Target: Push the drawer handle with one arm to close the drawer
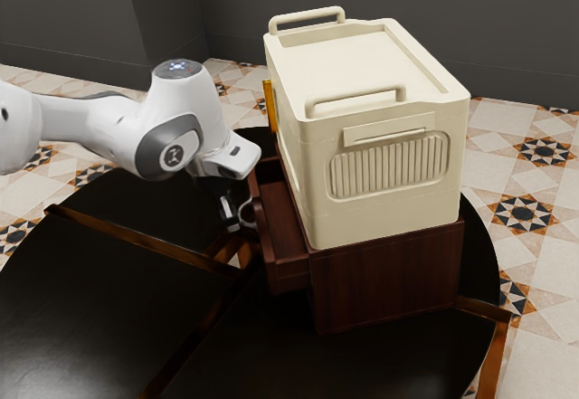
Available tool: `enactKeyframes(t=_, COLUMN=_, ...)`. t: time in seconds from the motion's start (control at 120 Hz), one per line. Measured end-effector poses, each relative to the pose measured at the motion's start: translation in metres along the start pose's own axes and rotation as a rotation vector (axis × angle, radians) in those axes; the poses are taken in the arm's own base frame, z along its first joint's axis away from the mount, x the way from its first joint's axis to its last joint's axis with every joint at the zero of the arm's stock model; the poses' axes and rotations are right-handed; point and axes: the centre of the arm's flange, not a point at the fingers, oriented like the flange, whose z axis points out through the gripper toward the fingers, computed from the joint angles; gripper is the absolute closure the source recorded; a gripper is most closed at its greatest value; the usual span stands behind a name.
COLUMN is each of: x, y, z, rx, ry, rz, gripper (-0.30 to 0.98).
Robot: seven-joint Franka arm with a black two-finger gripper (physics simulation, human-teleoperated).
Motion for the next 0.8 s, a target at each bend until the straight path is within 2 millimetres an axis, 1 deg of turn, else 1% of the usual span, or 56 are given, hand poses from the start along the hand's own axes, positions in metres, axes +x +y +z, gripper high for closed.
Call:
enactKeyframes(t=0.075, x=0.009, y=-0.001, z=0.003, rx=-0.005, ry=0.006, rz=-0.001, gripper=0.69)
enactKeyframes(t=0.217, x=0.014, y=-0.006, z=0.008, rx=-0.013, ry=0.020, rz=-0.014, gripper=0.69)
enactKeyframes(t=0.258, x=0.019, y=-0.008, z=0.010, rx=-0.010, ry=0.025, rz=-0.014, gripper=0.68)
enactKeyframes(t=0.35, x=0.032, y=-0.004, z=0.011, rx=-0.008, ry=0.040, rz=-0.001, gripper=0.68)
enactKeyframes(t=0.483, x=0.041, y=-0.003, z=0.015, rx=-0.009, ry=0.063, rz=-0.002, gripper=0.68)
enactKeyframes(t=0.8, x=0.050, y=-0.018, z=0.015, rx=0.031, ry=0.092, rz=0.168, gripper=0.67)
